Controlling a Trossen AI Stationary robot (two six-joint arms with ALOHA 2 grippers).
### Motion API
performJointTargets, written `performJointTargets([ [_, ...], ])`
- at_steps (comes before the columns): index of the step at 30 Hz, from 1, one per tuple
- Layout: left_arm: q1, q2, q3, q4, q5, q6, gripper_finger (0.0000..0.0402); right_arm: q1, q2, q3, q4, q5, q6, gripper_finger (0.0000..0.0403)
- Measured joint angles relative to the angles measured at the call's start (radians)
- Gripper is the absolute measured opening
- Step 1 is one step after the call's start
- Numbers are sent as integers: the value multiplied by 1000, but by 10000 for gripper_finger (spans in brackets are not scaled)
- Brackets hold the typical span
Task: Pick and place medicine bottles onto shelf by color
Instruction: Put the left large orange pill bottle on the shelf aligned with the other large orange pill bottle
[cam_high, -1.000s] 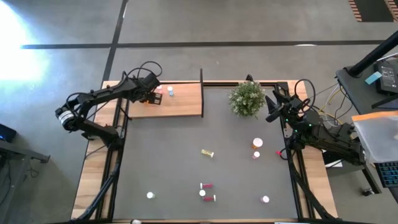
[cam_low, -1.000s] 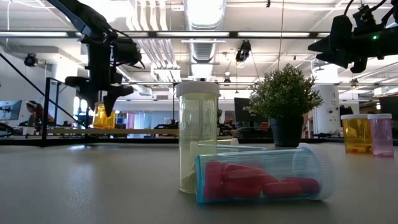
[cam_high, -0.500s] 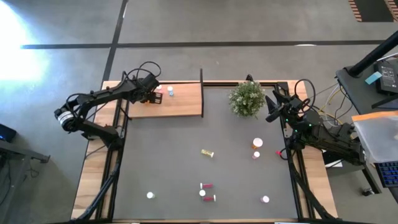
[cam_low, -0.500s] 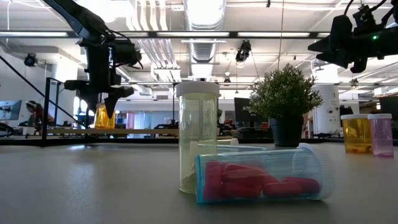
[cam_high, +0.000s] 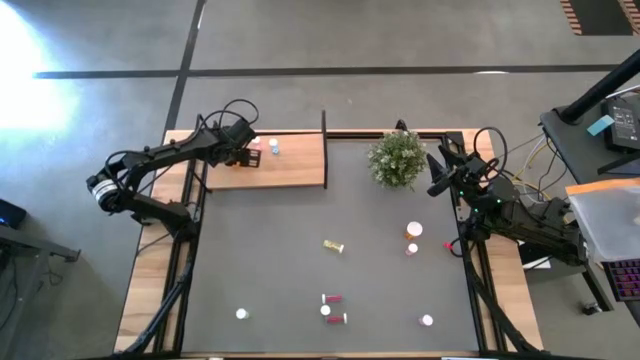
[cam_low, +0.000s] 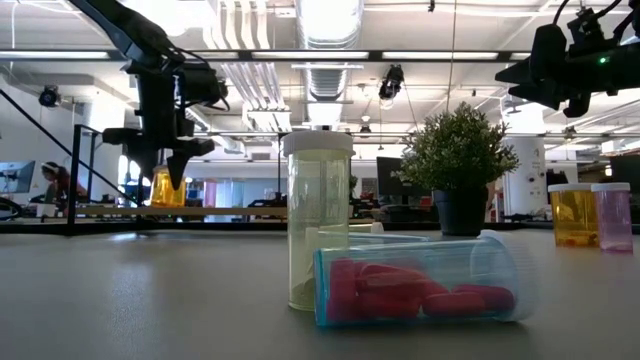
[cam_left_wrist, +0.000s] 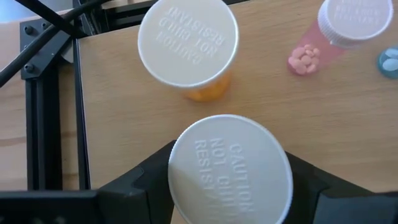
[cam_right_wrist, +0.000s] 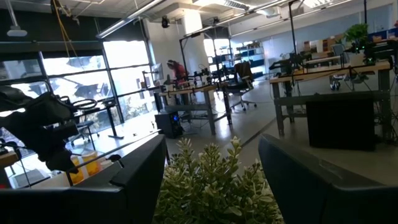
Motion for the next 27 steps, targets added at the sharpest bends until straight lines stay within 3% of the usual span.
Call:
performJointTargets([
  [12, 2, 0, 0, 0, -4, 0, 227, 0, 0, 0, 0, 0, 0, 249],
  [27, 2, -51, 0, -12, -36, 10, 229, 0, 0, 0, 0, 0, 0, 249],
])
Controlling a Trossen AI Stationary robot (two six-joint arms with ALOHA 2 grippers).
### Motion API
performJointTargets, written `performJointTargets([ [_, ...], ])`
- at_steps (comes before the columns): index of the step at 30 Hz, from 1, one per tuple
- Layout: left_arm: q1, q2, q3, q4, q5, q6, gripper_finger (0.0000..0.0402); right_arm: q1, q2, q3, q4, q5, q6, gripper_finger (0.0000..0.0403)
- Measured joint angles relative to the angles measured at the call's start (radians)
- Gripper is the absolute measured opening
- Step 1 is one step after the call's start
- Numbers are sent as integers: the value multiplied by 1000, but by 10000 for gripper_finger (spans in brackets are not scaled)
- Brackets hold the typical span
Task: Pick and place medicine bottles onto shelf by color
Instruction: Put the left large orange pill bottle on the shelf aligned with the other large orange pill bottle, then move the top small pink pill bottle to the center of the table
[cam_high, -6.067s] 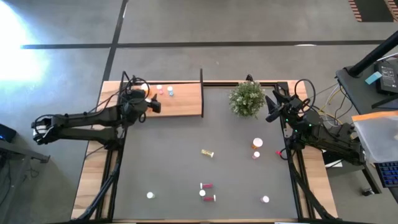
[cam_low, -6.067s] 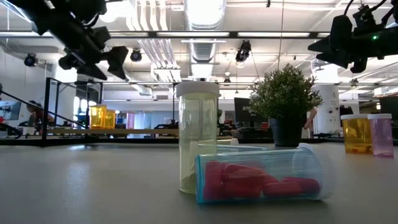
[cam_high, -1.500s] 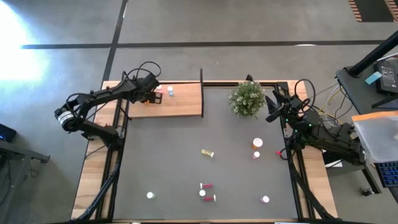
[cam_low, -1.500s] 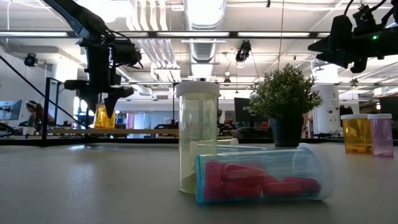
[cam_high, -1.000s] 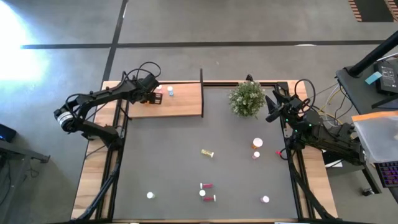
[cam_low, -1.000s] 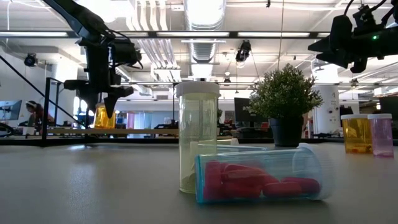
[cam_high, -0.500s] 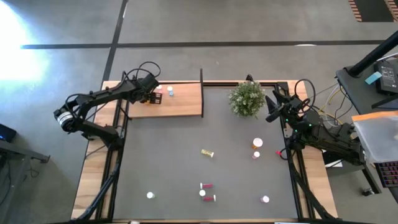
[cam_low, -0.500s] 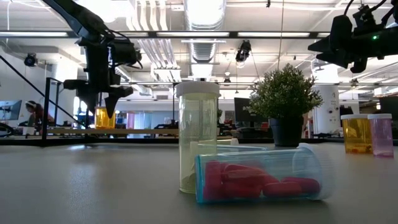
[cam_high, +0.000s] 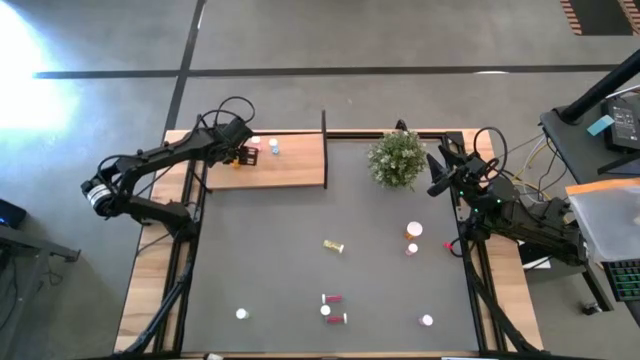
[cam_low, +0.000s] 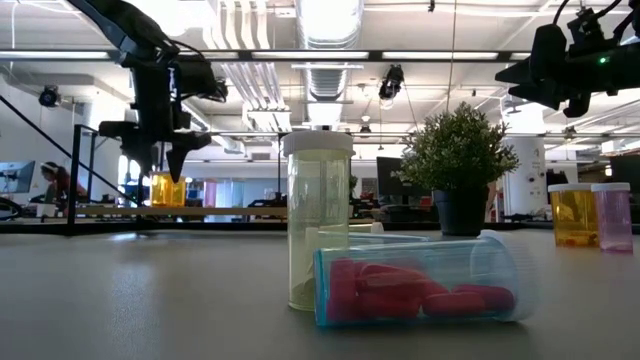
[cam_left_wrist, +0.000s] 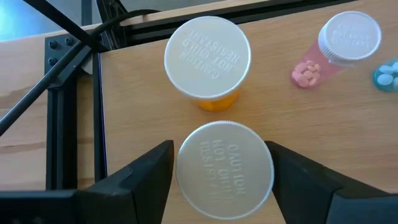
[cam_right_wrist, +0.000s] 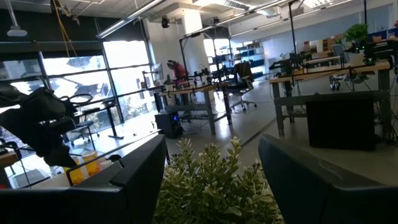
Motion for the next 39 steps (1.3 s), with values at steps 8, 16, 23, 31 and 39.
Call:
performJointTargets([
  [8, -1, -1, 11, 3, 17, 21, 229, 0, 0, 0, 0, 0, 0, 249],
  [16, -2, -36, 11, 3, 17, 52, 230, 0, 0, 0, 0, 0, 0, 249],
  [23, -2, -73, 5, 1, 13, 71, 269, 0, 0, 0, 0, 0, 0, 249],
  [31, -7, -172, 35, 20, 20, 126, 283, 0, 0, 0, 0, 0, 0, 249],
  [39, -68, -232, 98, 183, 103, 175, 283, 0, 0, 0, 0, 0, 0, 249],
])
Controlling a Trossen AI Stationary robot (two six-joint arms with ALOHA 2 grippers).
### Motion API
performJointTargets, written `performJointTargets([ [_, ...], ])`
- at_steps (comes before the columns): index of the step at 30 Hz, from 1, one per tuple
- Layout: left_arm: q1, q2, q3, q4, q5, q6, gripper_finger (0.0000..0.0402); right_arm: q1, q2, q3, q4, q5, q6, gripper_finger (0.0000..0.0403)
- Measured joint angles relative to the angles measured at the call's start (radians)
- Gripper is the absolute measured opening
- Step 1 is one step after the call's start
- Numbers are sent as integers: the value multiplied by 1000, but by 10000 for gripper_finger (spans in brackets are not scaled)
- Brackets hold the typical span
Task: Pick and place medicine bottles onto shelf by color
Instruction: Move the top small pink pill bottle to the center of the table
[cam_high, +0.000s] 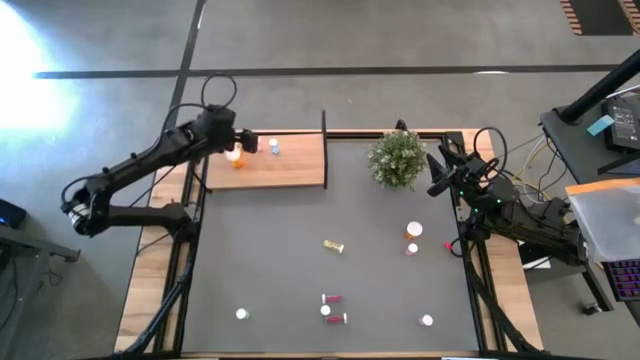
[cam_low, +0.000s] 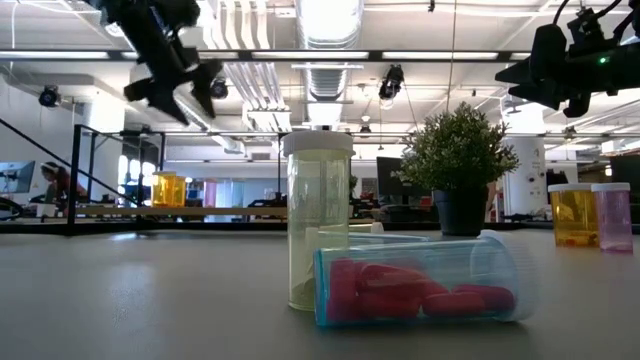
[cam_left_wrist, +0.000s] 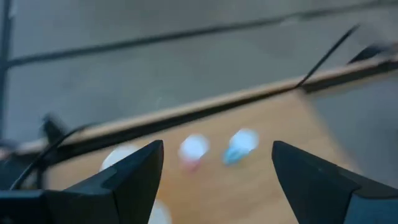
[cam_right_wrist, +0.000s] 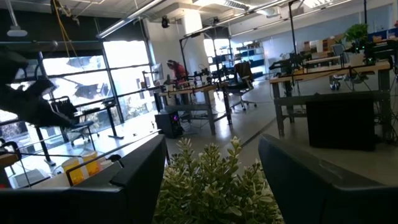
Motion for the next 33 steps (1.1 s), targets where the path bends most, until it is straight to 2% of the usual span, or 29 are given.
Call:
performJointTargets([
  [9, -89, -13, 40, 359, 185, 115, 283, 0, 0, 0, 0, 0, 0, 249],
  [14, -134, -11, 41, 457, 233, 185, 283, 0, 0, 0, 0, 0, 0, 249],
  [21, -196, -4, 39, 645, 376, 188, 283, 0, 0, 0, 0, 0, 0, 249],
  [25, -241, 14, 39, 768, 394, 183, 283, 0, 0, 0, 1, 0, -20, 249],
  [30, -288, 39, 39, 900, 394, 179, 283, -5, 0, 0, 15, 35, -607, 249],
  [33, -307, 58, 38, 988, 394, 148, 283, -6, 2, 0, 25, 98, -869, 249],
])
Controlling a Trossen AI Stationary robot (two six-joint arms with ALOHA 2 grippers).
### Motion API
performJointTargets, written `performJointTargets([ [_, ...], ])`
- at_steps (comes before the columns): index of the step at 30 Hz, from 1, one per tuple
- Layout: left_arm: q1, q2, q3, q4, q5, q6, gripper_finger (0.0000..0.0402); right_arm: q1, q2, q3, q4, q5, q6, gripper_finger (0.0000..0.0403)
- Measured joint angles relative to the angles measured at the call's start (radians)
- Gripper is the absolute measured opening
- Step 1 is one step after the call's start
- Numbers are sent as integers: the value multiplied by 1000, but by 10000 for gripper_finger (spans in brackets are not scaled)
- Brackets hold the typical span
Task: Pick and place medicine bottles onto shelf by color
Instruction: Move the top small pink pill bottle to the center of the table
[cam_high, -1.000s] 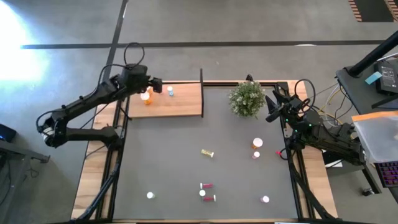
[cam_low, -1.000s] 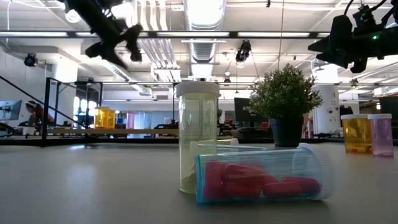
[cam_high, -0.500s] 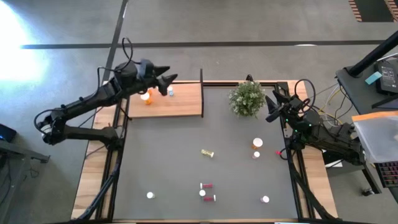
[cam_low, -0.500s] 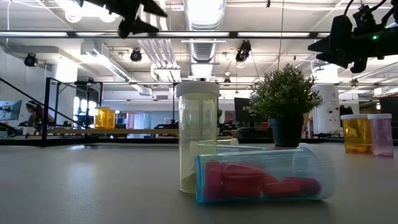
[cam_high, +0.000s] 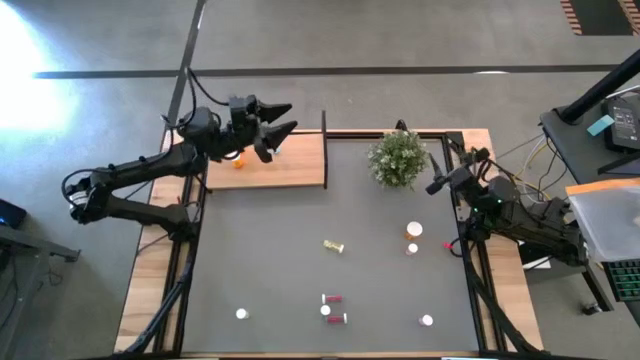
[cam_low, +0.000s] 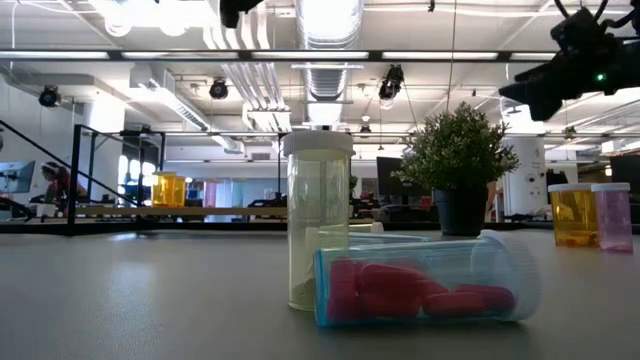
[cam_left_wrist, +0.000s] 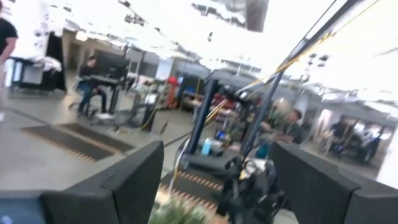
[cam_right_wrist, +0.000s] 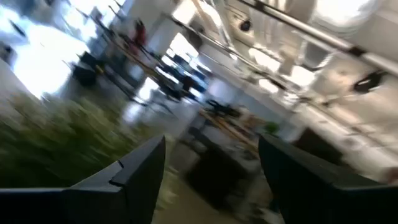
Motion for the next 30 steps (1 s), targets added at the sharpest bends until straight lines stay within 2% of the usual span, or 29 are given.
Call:
performJointTargets([
  [2, -6, 19, 1, 48, 0, -14, 283, -1, -2, 0, 6, 36, -115, 249],
  [5, -15, 53, 1, 141, -1, -21, 283, -1, -1, 0, 13, 30, -214, 249],
  [8, -24, 89, 1, 241, -1, -22, 283, -1, -1, 0, 7, 29, -205, 249],
  [12, -33, 146, 0, 356, -1, -23, 283, -1, -1, 0, 13, 23, -74, 249],
  [14, -34, 168, 3, 396, -1, -23, 283, 1, -1, 0, 12, 23, 95, 249],
  [17, -34, 198, 8, 455, -2, -26, 283, 1, 0, 0, 13, 23, 452, 249],
  [25, -34, 223, 8, 533, -3, -73, 283, 1, -2, 0, 14, 21, 1568, 249],
  [28, -34, 223, 8, 556, -3, -72, 283, 1, -1, 0, 14, 23, 1886, 249],
  [30, -34, 223, 9, 585, -3, -72, 283, 1, -1, 0, 10, 34, 2002, 249],
])
